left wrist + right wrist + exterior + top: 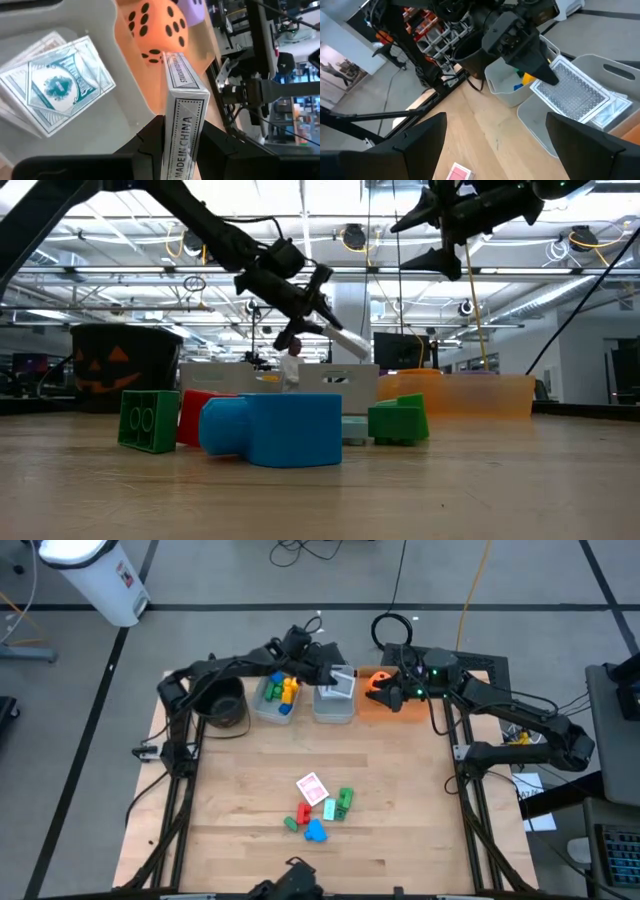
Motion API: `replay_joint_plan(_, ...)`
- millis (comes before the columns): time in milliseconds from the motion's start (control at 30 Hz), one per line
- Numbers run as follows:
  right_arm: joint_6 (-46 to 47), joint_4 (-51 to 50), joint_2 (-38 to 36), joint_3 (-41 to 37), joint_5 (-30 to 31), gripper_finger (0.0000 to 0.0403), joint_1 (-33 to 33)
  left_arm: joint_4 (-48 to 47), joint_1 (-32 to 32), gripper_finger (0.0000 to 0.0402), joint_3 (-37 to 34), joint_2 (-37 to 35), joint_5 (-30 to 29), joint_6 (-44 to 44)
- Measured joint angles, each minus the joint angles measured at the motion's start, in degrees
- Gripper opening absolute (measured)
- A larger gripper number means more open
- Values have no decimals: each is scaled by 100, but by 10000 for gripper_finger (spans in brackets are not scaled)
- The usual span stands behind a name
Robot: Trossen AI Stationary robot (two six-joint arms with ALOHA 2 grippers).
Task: Pick & Place Toys
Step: Put the black deck of cards into the right gray bin
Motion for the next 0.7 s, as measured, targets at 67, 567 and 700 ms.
replay_joint_plan(67, 38, 27, 0, -21, 10, 329, 0, 6, -2, 92, 0, 78, 6, -51)
replay_joint_plan(567, 937, 1309, -22, -1185, -170, 329, 109, -227, 87, 92, 0, 88, -501, -415)
replay_joint_plan(700, 1020, 1557, -17, -1300, -155, 329, 164, -229, 84, 92, 0, 88, -612, -518)
